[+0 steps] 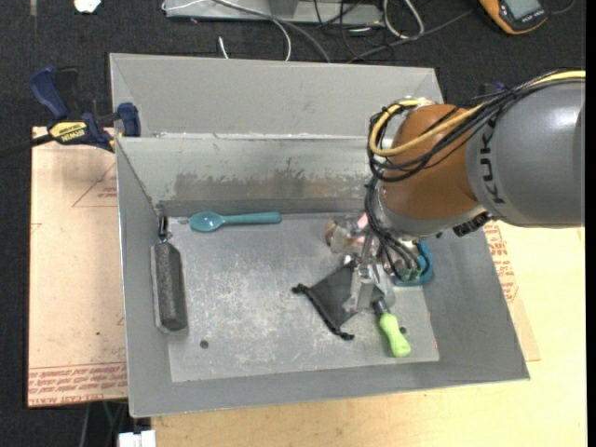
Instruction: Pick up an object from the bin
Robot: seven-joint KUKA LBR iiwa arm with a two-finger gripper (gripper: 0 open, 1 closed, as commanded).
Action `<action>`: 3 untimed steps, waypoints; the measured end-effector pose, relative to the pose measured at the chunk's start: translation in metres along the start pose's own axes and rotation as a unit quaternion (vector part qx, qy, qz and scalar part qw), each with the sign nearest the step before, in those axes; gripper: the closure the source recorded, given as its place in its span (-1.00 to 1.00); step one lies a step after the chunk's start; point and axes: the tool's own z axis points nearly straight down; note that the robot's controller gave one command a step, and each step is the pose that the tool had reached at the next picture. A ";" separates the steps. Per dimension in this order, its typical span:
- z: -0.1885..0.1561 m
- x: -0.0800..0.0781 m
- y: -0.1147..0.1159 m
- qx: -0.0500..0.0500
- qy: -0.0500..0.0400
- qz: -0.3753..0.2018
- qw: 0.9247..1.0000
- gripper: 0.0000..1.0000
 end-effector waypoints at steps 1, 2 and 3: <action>-0.004 -0.005 0.013 0.000 -0.002 -0.159 0.987 -1.00; 0.040 -0.006 0.011 0.000 -0.003 -0.182 0.983 -1.00; 0.026 0.015 0.007 -0.001 -0.007 -0.065 0.998 1.00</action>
Offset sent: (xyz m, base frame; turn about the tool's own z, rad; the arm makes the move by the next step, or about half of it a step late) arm 0.0053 0.0100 -0.0496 -0.3595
